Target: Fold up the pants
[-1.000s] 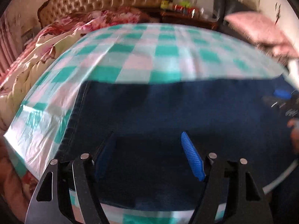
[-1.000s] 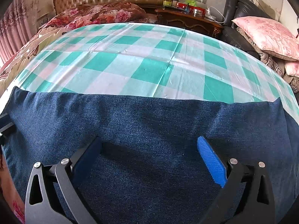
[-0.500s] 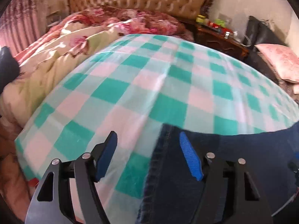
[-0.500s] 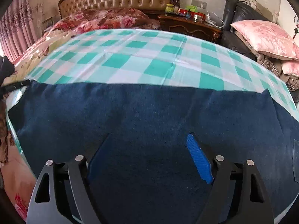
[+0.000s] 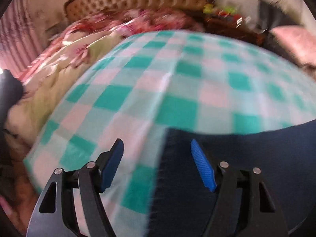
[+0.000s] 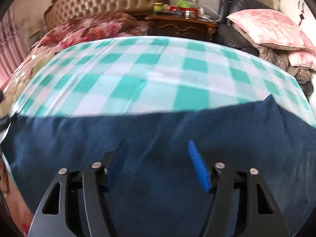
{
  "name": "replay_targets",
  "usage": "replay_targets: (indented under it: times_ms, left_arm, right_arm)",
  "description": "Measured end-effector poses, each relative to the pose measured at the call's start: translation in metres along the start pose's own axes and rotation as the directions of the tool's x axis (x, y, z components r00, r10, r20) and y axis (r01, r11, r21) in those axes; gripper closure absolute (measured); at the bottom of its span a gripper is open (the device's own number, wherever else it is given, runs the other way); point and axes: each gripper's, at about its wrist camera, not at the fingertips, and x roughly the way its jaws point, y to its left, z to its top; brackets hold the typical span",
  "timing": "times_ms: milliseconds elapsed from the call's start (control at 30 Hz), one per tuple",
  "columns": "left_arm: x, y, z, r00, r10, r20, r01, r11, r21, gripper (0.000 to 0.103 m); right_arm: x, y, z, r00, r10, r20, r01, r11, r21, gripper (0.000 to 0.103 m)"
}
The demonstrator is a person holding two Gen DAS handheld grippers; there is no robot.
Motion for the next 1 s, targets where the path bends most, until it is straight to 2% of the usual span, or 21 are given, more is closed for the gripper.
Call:
replay_targets:
  times_ms: [67, 133, 167, 200, 233, 300, 367, 400, 433, 467, 500, 533, 600, 633, 667, 733, 767, 800, 833, 900, 1000]
  left_arm:
    - [-0.002, 0.007, 0.002, 1.000, -0.021, 0.001, 0.021, 0.998, -0.066, 0.031]
    - [-0.019, -0.007, 0.003, 0.998, 0.006, 0.056, -0.003, 0.999, -0.044, 0.037]
    - [-0.027, -0.021, 0.004, 0.996, -0.043, 0.080, 0.043, 0.999, 0.002, 0.039]
    - [-0.034, -0.035, 0.004, 0.991, -0.100, 0.088, 0.097, 0.994, 0.046, 0.049]
    - [-0.041, -0.053, 0.002, 0.979, -0.185, 0.089, 0.177, 0.980, 0.086, 0.056]
    - [-0.047, -0.081, -0.002, 0.951, -0.299, 0.081, 0.287, 0.949, 0.133, 0.058]
    - [-0.044, -0.113, -0.009, 0.934, -0.352, 0.052, 0.337, 0.922, 0.190, 0.058]
    - [-0.039, -0.123, -0.012, 0.935, -0.352, 0.034, 0.339, 0.919, 0.202, 0.058]
    - [-0.028, -0.132, -0.015, 0.945, -0.327, 0.005, 0.319, 0.925, 0.207, 0.057]
    - [-0.020, -0.133, -0.016, 0.951, -0.308, -0.003, 0.303, 0.934, 0.190, 0.053]
    - [-0.016, -0.125, -0.014, 0.950, -0.312, 0.009, 0.307, 0.942, 0.138, 0.046]
    - [-0.013, -0.118, -0.011, 0.954, -0.300, 0.002, 0.299, 0.950, 0.092, 0.043]
    - [-0.012, -0.109, -0.007, 0.976, -0.217, 0.014, 0.217, 0.975, 0.039, 0.043]
    - [-0.011, -0.101, -0.005, 0.988, -0.152, 0.013, 0.152, 0.988, 0.002, 0.045]
    - [-0.010, -0.094, -0.005, 0.991, -0.133, 0.003, 0.133, 0.991, -0.034, 0.045]
    - [-0.017, -0.093, -0.006, 0.988, -0.157, 0.006, 0.157, 0.986, -0.059, 0.043]
    - [-0.024, -0.099, -0.007, 0.988, -0.157, 0.014, 0.157, 0.987, -0.036, 0.038]
    - [-0.029, -0.104, -0.007, 0.986, -0.166, 0.024, 0.166, 0.986, -0.019, 0.024]
    - [-0.038, -0.112, -0.008, 0.977, -0.211, 0.036, 0.211, 0.978, -0.001, 0.018]
    - [-0.050, -0.122, -0.012, 0.965, -0.256, 0.055, 0.256, 0.967, 0.009, 0.014]
    - [-0.070, -0.139, -0.021, 0.958, -0.258, 0.124, 0.257, 0.966, 0.019, 0.002]
  right_arm:
    - [0.019, -0.012, 0.010, 0.998, -0.048, -0.030, 0.048, 0.999, -0.007, 0.049]
    - [0.029, -0.020, 0.017, 0.999, -0.040, -0.022, 0.040, 0.999, -0.015, 0.049]
    - [0.032, -0.021, 0.019, 0.998, -0.056, -0.023, 0.055, 0.998, -0.028, 0.049]
    - [0.035, -0.021, 0.021, 0.998, -0.059, -0.021, 0.058, 0.998, -0.029, 0.049]
    - [0.037, -0.022, 0.022, 0.998, -0.056, -0.014, 0.056, 0.998, -0.023, 0.049]
    - [0.038, -0.022, 0.023, 0.998, -0.060, -0.004, 0.060, 0.998, -0.019, 0.049]
    - [0.038, -0.021, 0.022, 0.998, -0.067, 0.005, 0.067, 0.997, -0.023, 0.049]
    - [0.038, -0.021, 0.023, 0.998, -0.068, 0.005, 0.068, 0.997, -0.026, 0.047]
    - [0.038, -0.021, 0.024, 0.998, -0.065, -0.001, 0.065, 0.998, -0.022, 0.046]
    - [0.037, -0.024, 0.025, 0.998, -0.052, -0.019, 0.052, 0.999, -0.007, 0.046]
    - [0.034, -0.025, 0.026, 0.999, -0.035, -0.025, 0.035, 0.999, 0.008, 0.046]
    - [0.027, -0.027, 0.025, 1.000, -0.003, -0.018, 0.003, 1.000, 0.026, 0.037]
    - [0.011, -0.023, 0.021, 1.000, 0.022, 0.000, -0.022, 1.000, 0.018, 0.019]
    - [0.003, -0.020, 0.017, 0.999, 0.039, 0.010, -0.039, 0.999, 0.018, 0.018]
    - [-0.002, -0.017, 0.014, 0.998, 0.063, 0.009, -0.064, 0.998, 0.020, 0.018]
    - [-0.006, -0.008, 0.005, 0.996, 0.085, -0.015, -0.084, 0.996, 0.025, 0.018]
    - [-0.006, -0.003, 0.001, 0.997, 0.075, -0.028, -0.075, 0.997, 0.018, 0.018]
    - [-0.005, 0.000, -0.001, 0.997, 0.074, -0.036, -0.074, 0.997, 0.013, 0.018]
    - [-0.004, 0.004, -0.005, 0.996, 0.075, -0.051, -0.074, 0.997, 0.013, 0.018]
    - [-0.002, 0.009, -0.011, 0.996, 0.048, -0.077, -0.047, 0.999, 0.014, 0.014]
    - [0.000, 0.017, -0.019, 0.993, 0.006, -0.120, -0.006, 1.000, 0.002, 0.014]
